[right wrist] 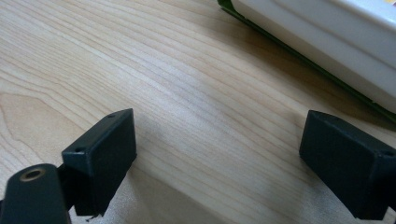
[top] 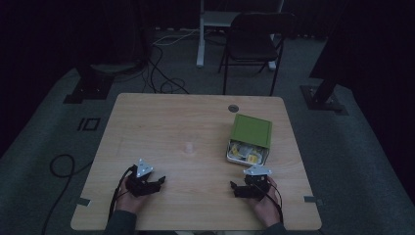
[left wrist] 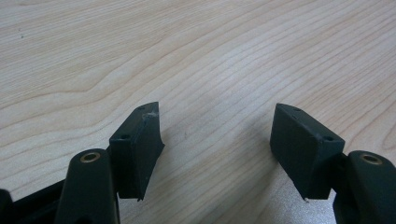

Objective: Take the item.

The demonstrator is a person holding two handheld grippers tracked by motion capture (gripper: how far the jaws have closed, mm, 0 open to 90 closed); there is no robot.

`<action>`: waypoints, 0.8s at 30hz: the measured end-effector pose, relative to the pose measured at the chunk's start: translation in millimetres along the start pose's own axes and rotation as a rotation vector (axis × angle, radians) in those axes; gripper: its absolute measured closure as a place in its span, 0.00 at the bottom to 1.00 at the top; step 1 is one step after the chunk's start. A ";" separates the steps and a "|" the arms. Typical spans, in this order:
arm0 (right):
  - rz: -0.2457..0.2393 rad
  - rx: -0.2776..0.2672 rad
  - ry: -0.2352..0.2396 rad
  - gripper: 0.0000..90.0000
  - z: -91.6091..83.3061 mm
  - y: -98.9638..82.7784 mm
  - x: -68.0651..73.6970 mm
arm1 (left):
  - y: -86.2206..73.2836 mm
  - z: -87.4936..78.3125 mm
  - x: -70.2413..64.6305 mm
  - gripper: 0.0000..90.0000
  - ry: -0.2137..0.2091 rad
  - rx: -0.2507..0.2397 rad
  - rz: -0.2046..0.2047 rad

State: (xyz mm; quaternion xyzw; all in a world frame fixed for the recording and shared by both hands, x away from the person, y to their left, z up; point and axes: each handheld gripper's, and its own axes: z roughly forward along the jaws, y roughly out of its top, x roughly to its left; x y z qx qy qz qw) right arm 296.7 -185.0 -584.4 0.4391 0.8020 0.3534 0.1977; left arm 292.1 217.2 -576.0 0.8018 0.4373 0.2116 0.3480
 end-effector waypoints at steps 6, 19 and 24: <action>-0.001 -0.008 0.002 0.16 -1.0 -0.6 0.3 | -0.1 -0.1 -0.3 0.39 0.002 0.000 -0.002; 0.003 0.014 -0.002 0.22 -6.7 -1.7 2.2 | -0.1 -0.1 -0.6 0.39 0.004 0.000 -0.003; 0.000 0.022 -0.001 0.22 -7.0 -0.9 2.2 | -0.1 -0.2 -0.6 0.39 0.004 0.000 -0.003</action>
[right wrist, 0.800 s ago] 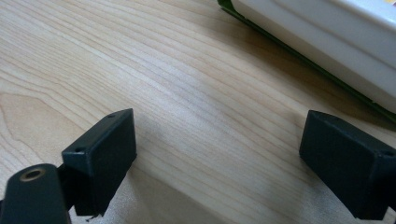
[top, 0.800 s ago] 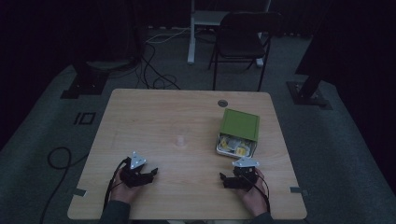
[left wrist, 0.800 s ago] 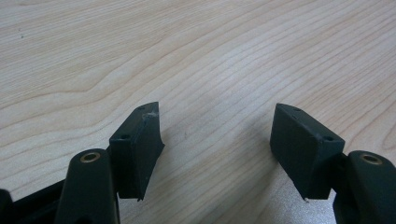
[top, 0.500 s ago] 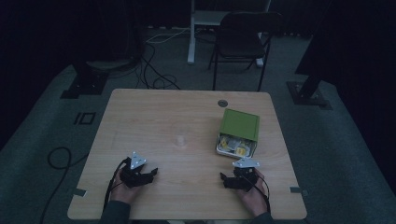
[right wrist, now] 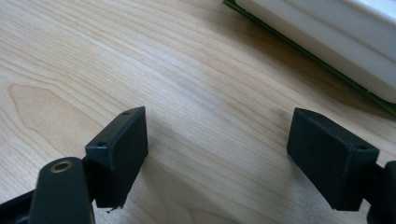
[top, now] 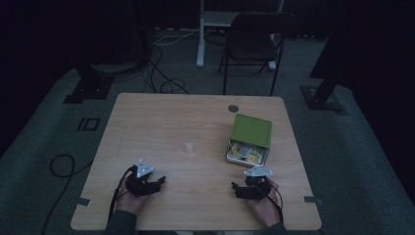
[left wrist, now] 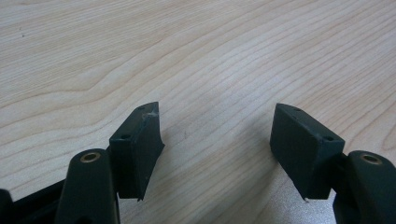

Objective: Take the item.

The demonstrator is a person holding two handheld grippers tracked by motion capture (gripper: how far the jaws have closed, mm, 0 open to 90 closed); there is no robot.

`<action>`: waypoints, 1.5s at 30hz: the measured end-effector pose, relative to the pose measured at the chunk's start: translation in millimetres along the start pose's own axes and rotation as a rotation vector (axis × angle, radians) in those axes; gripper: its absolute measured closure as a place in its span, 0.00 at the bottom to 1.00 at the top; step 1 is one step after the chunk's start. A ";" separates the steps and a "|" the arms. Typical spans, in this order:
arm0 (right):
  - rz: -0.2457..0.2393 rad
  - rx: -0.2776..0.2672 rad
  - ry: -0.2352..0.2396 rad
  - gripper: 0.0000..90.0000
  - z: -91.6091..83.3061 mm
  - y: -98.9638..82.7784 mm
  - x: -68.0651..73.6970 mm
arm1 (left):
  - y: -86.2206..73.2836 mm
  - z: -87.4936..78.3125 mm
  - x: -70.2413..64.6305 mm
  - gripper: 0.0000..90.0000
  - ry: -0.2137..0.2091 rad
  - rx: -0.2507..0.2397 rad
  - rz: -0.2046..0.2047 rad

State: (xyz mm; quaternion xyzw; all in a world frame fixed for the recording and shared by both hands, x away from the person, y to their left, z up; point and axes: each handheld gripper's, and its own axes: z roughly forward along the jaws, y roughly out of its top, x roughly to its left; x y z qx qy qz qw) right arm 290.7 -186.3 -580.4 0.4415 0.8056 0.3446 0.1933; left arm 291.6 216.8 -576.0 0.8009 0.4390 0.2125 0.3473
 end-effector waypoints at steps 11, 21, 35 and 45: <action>-0.012 -0.003 0.029 0.36 -6.1 1.5 3.1 | 0.1 0.0 0.0 0.39 0.000 0.001 0.000; -0.015 -0.037 0.081 0.44 -17.4 6.6 5.9 | 0.0 -0.1 0.0 0.39 0.000 0.001 -0.001; -0.042 -0.104 0.070 0.53 -35.7 21.7 -3.9 | 0.0 0.0 0.0 0.39 0.000 0.000 -0.001; -0.072 -0.137 0.070 0.64 -40.0 33.2 -8.8 | 0.0 0.0 -0.1 0.39 0.000 0.000 -0.001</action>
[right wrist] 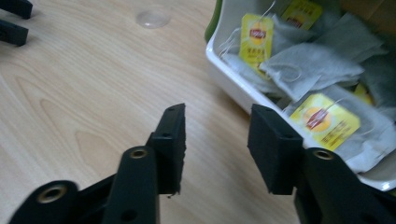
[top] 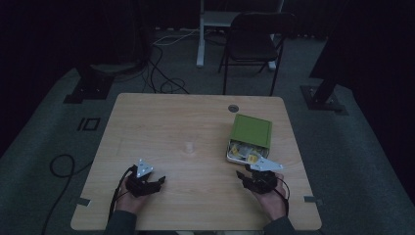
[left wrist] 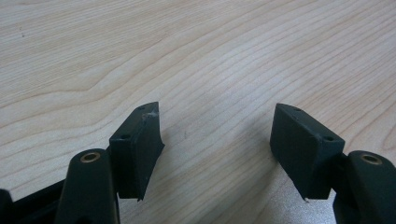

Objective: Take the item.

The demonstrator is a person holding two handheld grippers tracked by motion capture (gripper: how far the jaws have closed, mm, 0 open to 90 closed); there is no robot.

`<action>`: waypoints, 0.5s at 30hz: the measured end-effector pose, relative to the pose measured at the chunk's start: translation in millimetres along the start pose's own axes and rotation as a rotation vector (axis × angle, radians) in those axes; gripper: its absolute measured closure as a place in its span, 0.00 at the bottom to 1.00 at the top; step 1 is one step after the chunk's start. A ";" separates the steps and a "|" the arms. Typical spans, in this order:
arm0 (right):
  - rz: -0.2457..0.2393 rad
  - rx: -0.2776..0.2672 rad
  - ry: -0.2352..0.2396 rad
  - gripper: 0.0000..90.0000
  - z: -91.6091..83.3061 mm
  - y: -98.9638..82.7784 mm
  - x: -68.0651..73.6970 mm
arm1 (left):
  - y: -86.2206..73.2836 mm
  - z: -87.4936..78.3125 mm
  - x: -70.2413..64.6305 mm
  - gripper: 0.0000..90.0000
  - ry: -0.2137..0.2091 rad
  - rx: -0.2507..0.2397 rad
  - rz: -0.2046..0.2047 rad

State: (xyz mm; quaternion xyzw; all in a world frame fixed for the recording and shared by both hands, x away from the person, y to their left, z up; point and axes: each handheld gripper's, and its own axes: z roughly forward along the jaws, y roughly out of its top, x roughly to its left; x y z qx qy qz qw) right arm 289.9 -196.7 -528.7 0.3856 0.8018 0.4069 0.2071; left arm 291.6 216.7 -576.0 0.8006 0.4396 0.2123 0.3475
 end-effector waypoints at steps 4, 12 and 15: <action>-0.008 -0.001 -0.013 0.67 1.5 3.3 -3.8 | 0.0 0.0 0.0 0.39 0.000 0.001 0.000; -0.014 -0.025 -0.041 0.67 0.4 9.7 -11.4 | 0.0 0.0 0.1 0.39 0.000 0.001 0.002; -0.017 -0.023 -0.048 0.67 2.9 11.2 -15.2 | 0.0 0.0 0.1 0.39 0.000 0.001 0.001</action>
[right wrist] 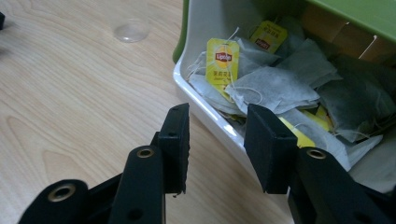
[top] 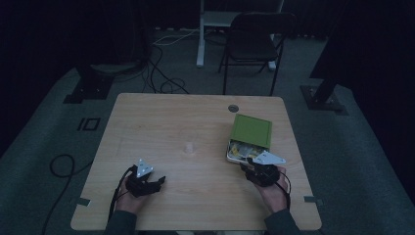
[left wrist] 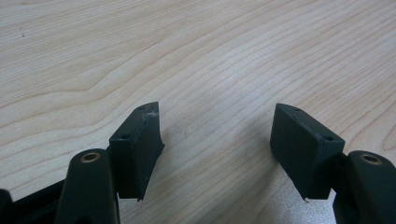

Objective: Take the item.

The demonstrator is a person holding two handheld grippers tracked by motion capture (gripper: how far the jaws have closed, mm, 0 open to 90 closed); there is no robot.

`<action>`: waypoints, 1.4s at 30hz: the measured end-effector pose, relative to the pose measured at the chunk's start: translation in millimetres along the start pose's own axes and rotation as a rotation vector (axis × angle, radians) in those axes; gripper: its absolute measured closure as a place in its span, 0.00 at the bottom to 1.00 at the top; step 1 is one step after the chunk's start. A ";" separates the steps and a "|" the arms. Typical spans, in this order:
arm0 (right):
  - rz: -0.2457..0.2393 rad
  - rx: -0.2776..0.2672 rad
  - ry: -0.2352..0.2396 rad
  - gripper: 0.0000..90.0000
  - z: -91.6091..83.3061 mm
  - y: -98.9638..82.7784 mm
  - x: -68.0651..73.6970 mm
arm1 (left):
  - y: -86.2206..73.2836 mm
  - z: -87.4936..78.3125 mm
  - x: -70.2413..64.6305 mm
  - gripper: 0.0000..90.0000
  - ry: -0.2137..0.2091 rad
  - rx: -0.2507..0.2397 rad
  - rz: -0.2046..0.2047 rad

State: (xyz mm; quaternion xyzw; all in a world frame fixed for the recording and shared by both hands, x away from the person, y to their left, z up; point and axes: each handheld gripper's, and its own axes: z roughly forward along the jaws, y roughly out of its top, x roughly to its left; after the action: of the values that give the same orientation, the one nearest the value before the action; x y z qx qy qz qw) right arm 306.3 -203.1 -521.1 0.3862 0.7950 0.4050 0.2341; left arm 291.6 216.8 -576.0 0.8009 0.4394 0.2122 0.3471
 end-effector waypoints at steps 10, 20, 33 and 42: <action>-0.008 0.013 0.002 0.68 11.1 1.2 -6.6 | 0.0 0.0 0.0 0.39 0.000 0.000 0.000; -0.020 0.036 0.016 0.70 19.3 0.4 -8.1 | 0.0 0.0 0.0 0.39 0.000 0.000 0.000; -0.023 0.041 0.030 0.72 17.0 0.0 -6.4 | -0.1 0.1 -0.2 0.39 0.000 -0.001 -0.003; -0.035 0.043 0.039 0.74 13.5 -1.6 -4.1 | -0.1 0.1 -0.2 0.39 0.000 -0.001 -0.003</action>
State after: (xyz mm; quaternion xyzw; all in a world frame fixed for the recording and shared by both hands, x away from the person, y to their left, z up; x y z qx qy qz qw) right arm 317.3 -200.7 -529.8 0.3694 0.8145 0.3910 0.2172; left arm 291.5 216.6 -576.1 0.8000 0.4404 0.2121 0.3479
